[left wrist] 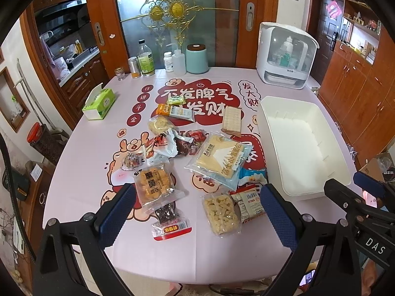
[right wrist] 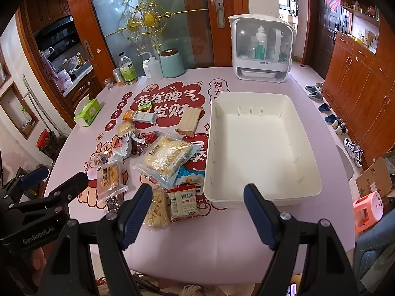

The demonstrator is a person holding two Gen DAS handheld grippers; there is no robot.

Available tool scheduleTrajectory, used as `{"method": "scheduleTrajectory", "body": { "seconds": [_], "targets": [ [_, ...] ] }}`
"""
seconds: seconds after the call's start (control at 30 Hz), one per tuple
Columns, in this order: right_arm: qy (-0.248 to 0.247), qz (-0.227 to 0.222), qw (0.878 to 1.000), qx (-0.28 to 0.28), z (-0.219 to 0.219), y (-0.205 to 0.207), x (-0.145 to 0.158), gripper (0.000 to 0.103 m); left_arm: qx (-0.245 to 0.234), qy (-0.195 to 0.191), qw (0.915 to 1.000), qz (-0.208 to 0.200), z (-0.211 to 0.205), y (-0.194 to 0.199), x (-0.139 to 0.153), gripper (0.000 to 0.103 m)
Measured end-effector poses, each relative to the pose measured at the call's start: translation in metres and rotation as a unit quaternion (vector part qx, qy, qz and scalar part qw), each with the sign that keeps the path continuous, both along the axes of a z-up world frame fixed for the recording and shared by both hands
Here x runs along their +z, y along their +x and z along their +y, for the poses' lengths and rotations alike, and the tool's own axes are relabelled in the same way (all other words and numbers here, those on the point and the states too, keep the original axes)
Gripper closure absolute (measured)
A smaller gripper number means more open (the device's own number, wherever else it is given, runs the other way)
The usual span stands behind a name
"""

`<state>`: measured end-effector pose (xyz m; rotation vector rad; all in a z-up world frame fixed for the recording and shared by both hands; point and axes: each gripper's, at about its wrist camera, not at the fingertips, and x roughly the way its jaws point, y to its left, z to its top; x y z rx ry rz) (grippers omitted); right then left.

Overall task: Organize snacks
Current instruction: 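Move both tools toward the snack pile on the table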

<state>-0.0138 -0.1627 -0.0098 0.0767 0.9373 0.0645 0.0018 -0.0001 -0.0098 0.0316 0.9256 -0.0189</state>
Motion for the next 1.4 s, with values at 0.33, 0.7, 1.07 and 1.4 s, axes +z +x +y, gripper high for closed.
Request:
{"method": "scheduleTrajectory", "body": {
  "seconds": [0.33,0.7,1.07,1.4],
  "targets": [
    [0.0,0.002,1.0,0.001,0.004,0.0,-0.003,0.026,0.001,0.001,1.0,0.0,-0.001,0.0,-0.001,0.003],
    [0.0,0.004,1.0,0.0,0.006,0.001,-0.003,0.026,0.0,0.0,1.0,0.001,0.0,-0.002,-0.004,0.003],
    [0.0,0.005,1.0,0.001,0.008,0.0,-0.007,0.026,0.0,0.001,1.0,0.002,0.002,-0.003,-0.008,0.003],
    [-0.001,0.006,1.0,0.003,0.023,-0.001,-0.017,0.026,0.0,0.003,1.0,0.003,0.017,-0.011,-0.015,0.003]
  ]
}}
